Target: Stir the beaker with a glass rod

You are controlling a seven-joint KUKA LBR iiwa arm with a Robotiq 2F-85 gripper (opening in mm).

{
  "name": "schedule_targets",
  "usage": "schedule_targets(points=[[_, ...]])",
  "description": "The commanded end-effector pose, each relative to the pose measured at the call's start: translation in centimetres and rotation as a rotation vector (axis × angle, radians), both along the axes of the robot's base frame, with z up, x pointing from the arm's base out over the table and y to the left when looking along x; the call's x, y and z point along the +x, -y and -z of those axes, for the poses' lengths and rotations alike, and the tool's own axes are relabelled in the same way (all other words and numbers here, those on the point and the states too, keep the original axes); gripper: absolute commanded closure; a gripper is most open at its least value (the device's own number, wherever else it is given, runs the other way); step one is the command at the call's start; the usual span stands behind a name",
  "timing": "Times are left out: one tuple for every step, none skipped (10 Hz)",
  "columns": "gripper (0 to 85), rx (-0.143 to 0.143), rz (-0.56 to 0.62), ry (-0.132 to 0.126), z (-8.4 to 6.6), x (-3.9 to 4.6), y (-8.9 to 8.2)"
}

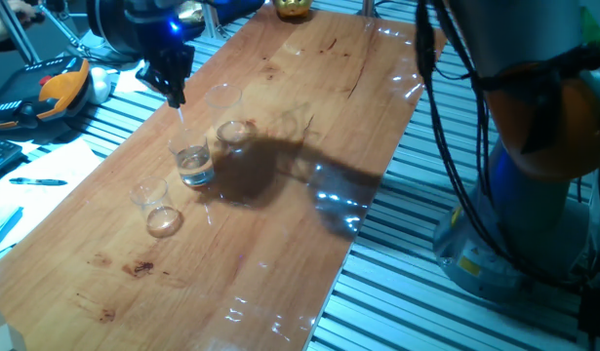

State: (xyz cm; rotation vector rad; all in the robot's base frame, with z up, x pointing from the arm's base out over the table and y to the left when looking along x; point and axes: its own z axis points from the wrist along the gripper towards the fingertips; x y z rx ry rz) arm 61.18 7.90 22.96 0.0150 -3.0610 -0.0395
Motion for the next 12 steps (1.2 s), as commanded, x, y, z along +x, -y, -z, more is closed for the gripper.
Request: schedule_targets(points=[[85.0, -0.068, -0.084, 0.045, -0.2, 0.08, 0.0], [85.0, -0.08, -0.15, 0.106, -0.2, 0.19, 0.1], [85.0, -0.093, -0.196, 0.161, -0.2, 0.22, 0.0], [85.0, -0.106, -0.218, 0.215, -0.2, 0.3, -0.2], [85.0, -0.061, -0.128, 0.217, -0.1, 0.34, -0.4], [85.0, 0.028, 0.011, 0.179, 0.4, 0.31, -0.5], [85.0, 0.107, 0.109, 0.126, 1.1, 0.23, -0.6], [85.0, 0.159, 0.185, 0.029, 1.5, 0.06, -0.7], [85.0, 0.178, 0.237, -0.017, 1.5, -0.02, -0.7], [85.0, 0.184, 0.251, -0.033, 1.6, -0.03, -0.6], [85.0, 0.151, 0.201, -0.032, 1.4, -0.03, -0.4], [85.0, 0.067, 0.111, -0.022, 0.8, -0.01, -0.2]])
